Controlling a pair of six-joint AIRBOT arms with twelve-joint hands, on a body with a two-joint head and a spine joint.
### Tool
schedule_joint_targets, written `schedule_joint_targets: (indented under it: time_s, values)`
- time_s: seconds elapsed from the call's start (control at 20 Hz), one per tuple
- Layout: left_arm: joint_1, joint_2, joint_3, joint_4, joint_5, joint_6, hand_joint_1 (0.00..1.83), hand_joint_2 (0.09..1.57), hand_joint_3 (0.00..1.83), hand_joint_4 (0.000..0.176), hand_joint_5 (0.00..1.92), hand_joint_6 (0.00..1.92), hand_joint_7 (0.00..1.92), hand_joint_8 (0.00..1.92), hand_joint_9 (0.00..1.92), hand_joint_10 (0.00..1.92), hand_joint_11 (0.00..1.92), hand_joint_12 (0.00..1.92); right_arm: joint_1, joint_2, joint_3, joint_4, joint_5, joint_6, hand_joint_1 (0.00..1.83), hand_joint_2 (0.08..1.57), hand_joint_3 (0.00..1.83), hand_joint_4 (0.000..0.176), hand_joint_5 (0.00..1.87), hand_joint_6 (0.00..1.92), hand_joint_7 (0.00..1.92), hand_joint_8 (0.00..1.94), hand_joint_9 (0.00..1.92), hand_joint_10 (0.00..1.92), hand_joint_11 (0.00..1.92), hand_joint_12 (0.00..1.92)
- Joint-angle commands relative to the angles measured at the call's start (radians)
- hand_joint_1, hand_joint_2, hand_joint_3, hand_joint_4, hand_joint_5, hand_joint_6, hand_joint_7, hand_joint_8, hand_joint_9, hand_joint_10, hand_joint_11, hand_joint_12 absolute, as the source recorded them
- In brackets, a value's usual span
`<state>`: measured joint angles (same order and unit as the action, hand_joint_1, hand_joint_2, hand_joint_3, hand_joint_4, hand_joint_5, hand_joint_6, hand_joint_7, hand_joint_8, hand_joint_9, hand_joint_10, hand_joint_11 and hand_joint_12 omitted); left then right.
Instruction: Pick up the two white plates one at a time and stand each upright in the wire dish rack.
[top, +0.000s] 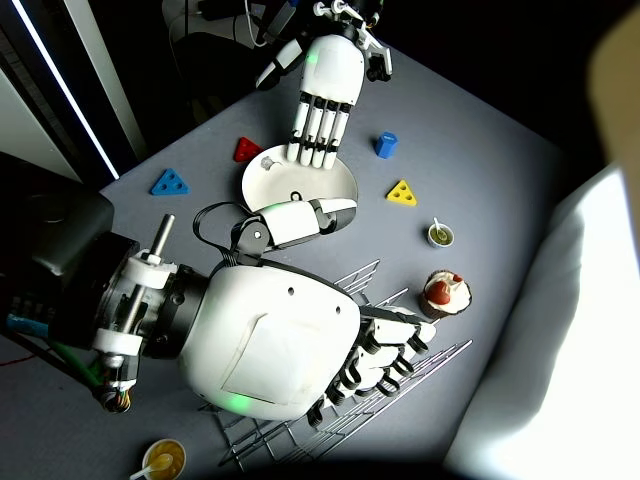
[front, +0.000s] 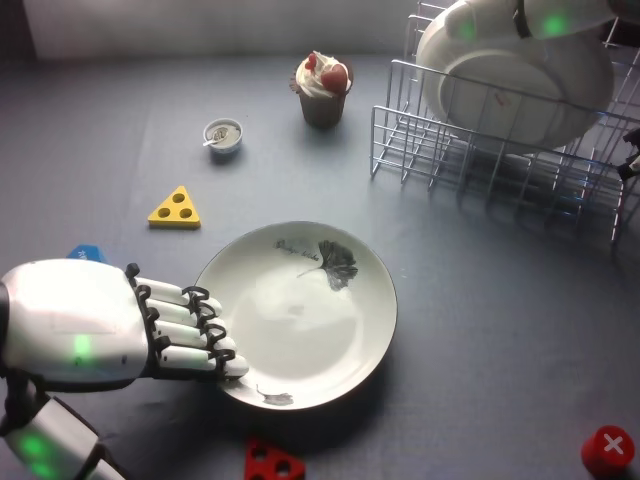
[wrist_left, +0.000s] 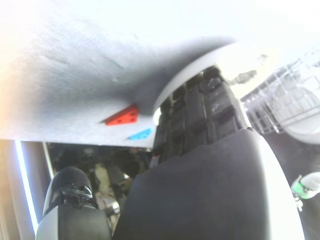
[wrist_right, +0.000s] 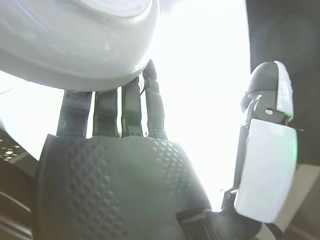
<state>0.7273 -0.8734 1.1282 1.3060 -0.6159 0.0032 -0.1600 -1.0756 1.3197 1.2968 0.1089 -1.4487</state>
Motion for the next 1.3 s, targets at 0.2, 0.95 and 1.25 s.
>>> schedule_joint_targets:
  time_s: [0.2, 0.95, 1.25]
  values:
    - [0.049, -0.020, 0.004, 0.031, 0.023, -0.003, 0.09, 0.96, 0.00, 0.000, 0.15, 0.01, 0.18, 0.01, 0.19, 0.01, 0.21, 0.02, 0.012, 0.013, 0.004, -0.090, 0.087, -0.002, 0.54, 0.90, 0.01, 0.000, 0.28, 0.00, 0.38, 0.01, 0.36, 0.00, 0.35, 0.05]
    - [0.074, -0.029, 0.002, 0.045, 0.029, -0.003, 0.05, 0.96, 0.00, 0.000, 0.17, 0.00, 0.19, 0.00, 0.19, 0.00, 0.22, 0.01, 0.032, 0.023, -0.032, -0.554, 0.179, 0.212, 0.60, 0.89, 0.00, 0.000, 0.31, 0.00, 0.32, 0.00, 0.34, 0.01, 0.39, 0.06]
    - [0.073, -0.029, 0.002, 0.045, 0.029, -0.003, 0.06, 0.96, 0.00, 0.000, 0.13, 0.00, 0.17, 0.00, 0.17, 0.00, 0.19, 0.00, 0.032, 0.044, -0.057, -1.438, 0.394, 0.904, 0.56, 0.86, 0.00, 0.000, 0.24, 0.01, 0.28, 0.01, 0.29, 0.01, 0.32, 0.02]
